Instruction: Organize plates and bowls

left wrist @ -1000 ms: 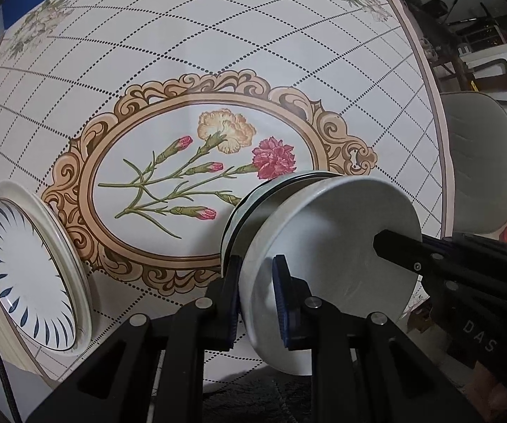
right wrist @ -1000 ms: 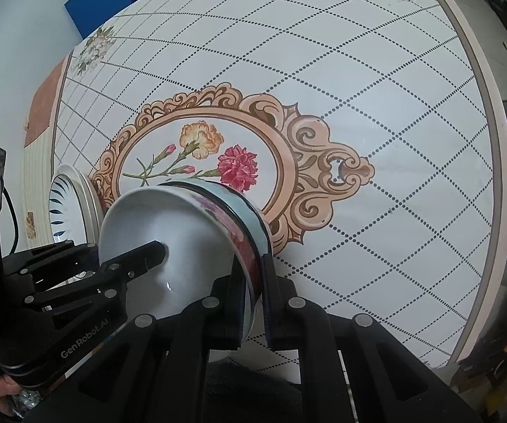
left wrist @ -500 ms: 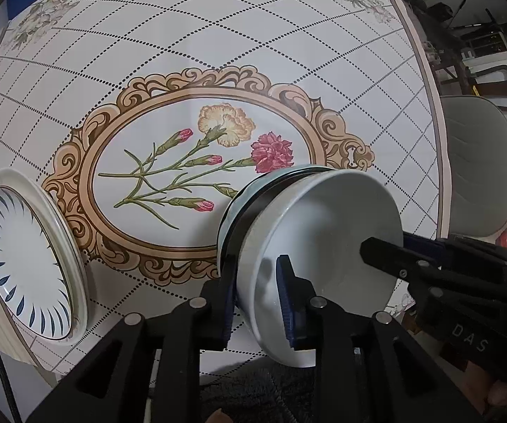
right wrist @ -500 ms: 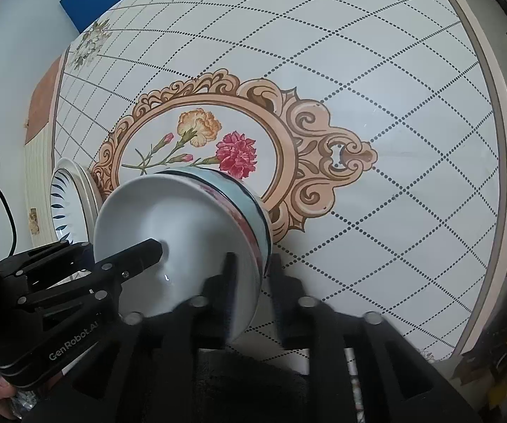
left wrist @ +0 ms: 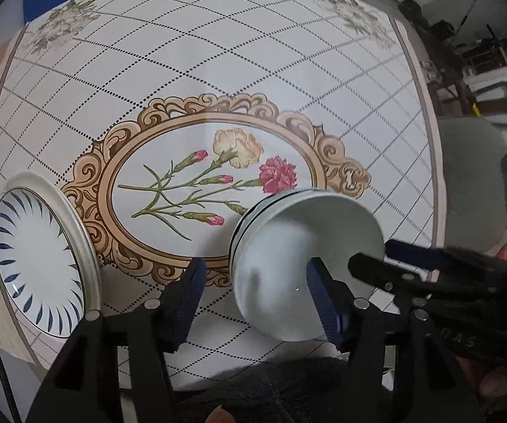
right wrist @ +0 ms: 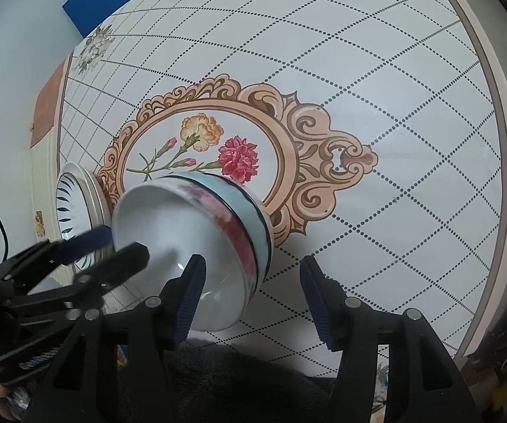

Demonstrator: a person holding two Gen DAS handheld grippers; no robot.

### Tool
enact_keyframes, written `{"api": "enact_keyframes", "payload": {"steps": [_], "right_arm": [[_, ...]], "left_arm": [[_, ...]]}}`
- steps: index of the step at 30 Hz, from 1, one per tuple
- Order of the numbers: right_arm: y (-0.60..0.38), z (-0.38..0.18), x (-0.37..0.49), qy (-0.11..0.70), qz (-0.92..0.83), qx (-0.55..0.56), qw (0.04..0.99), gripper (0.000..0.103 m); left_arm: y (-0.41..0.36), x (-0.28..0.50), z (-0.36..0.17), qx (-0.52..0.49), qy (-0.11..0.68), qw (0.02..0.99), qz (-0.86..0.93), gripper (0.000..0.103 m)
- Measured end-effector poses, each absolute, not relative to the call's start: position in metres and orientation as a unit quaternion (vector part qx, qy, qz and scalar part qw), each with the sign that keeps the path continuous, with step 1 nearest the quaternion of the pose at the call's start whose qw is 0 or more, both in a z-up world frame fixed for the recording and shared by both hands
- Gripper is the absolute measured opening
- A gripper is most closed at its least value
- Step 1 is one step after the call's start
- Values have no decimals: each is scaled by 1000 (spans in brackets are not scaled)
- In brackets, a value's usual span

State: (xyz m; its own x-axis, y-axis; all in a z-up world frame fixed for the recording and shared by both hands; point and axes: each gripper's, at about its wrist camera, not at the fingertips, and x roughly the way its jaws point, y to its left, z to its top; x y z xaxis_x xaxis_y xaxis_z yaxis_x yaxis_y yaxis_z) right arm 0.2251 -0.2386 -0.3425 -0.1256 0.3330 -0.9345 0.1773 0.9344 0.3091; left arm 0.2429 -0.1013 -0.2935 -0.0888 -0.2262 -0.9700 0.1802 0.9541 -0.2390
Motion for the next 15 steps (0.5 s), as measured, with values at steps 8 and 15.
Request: {"api": "enact_keyframes", "payload": {"steps": [8,15], "right_arm": [[-248,-318,225,703,59,166,689,83],[-264,-294,214,626,110,158,755,103]], "left_arm": [[-93,245,-270,32,666,735,-125,93],[-82,235,-256,44,616,773,-145,101]]}}
